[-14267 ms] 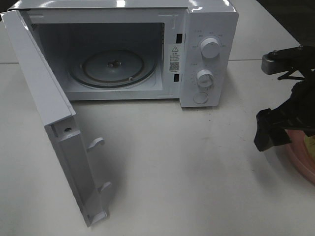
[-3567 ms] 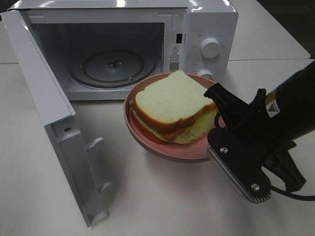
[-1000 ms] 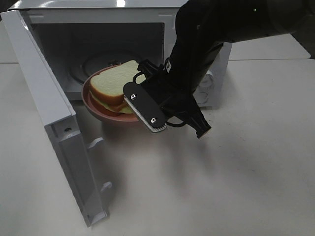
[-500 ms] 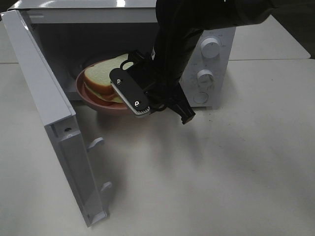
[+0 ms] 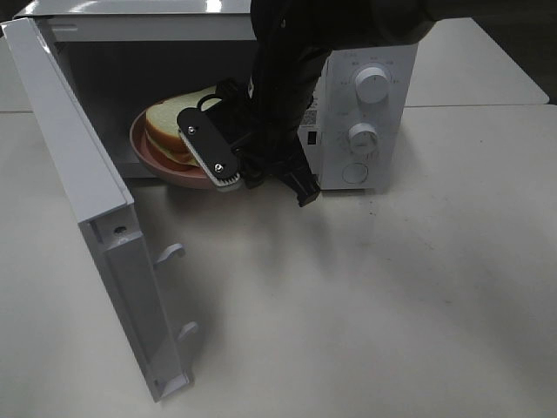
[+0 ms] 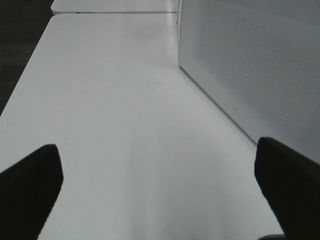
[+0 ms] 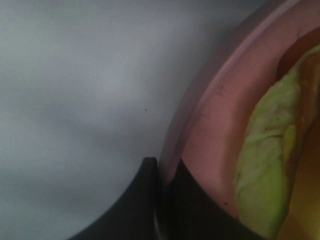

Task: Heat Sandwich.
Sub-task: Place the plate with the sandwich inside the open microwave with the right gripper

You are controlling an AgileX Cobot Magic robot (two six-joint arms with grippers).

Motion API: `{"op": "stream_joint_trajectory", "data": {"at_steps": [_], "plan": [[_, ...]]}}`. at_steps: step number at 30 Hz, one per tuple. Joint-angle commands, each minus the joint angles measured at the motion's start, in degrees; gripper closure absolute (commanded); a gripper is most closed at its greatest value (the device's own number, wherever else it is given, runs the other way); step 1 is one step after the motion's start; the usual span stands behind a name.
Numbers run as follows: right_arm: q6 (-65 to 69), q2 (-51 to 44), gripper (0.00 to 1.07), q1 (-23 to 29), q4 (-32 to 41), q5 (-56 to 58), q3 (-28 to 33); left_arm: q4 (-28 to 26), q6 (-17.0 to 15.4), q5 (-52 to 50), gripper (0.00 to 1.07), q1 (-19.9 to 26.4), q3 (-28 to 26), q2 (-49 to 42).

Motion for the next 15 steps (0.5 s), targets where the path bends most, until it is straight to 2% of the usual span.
{"op": "stream_joint_trajectory", "data": {"at_steps": [1, 9, 15], "plan": [[1.78, 1.09, 1.07, 0.17, -0.92, 0.34, -3.04, 0.0, 0.11, -0.29, 0.05, 0.11, 0.17, -1.66], [4.01, 3.72, 1.07, 0.17, -1.6, 1.38, -7.68, 0.0, 0.11, -0.29, 0.05, 0.11, 0.17, -1.66], [4.98, 7.05, 1.07, 0.17, -1.6, 2.86, -13.52, 0.0, 0.11, -0.29, 0.05, 0.11, 0.17, -1.55]]}}
